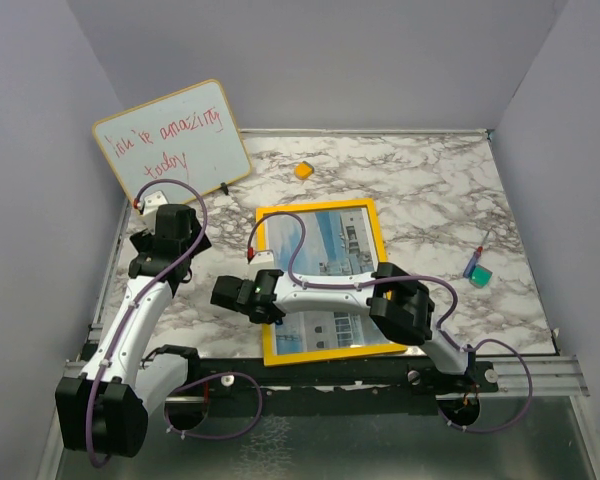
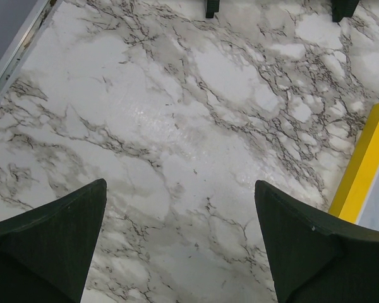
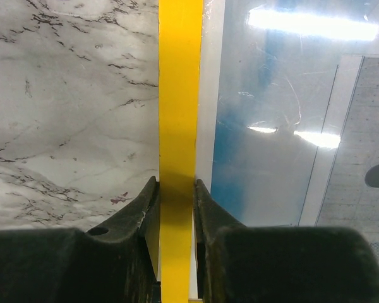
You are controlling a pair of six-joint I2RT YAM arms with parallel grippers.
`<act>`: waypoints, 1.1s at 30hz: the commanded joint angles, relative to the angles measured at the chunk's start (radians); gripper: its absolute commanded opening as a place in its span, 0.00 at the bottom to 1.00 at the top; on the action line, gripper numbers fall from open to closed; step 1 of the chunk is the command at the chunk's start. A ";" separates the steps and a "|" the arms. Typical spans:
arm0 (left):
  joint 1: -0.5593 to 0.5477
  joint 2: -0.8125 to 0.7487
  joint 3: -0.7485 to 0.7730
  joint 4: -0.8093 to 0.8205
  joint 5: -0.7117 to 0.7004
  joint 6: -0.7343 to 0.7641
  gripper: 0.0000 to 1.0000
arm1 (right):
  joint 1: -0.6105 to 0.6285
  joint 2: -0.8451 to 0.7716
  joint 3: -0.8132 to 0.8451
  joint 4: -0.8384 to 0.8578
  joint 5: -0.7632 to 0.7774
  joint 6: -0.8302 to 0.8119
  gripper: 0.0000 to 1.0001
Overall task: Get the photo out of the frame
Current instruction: Turn over the photo frame at the center of the board.
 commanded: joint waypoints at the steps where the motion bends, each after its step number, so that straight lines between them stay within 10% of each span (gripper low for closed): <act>1: 0.005 -0.014 0.004 -0.007 0.096 0.027 0.99 | 0.006 -0.015 0.047 -0.027 -0.026 -0.003 0.01; 17: 0.020 0.028 -0.007 0.049 0.359 0.076 0.99 | -0.018 -0.092 -0.036 0.029 -0.009 -0.055 0.00; 33: 0.021 0.097 -0.154 0.362 0.750 -0.224 0.99 | -0.026 -0.366 -0.273 0.185 0.012 -0.077 0.00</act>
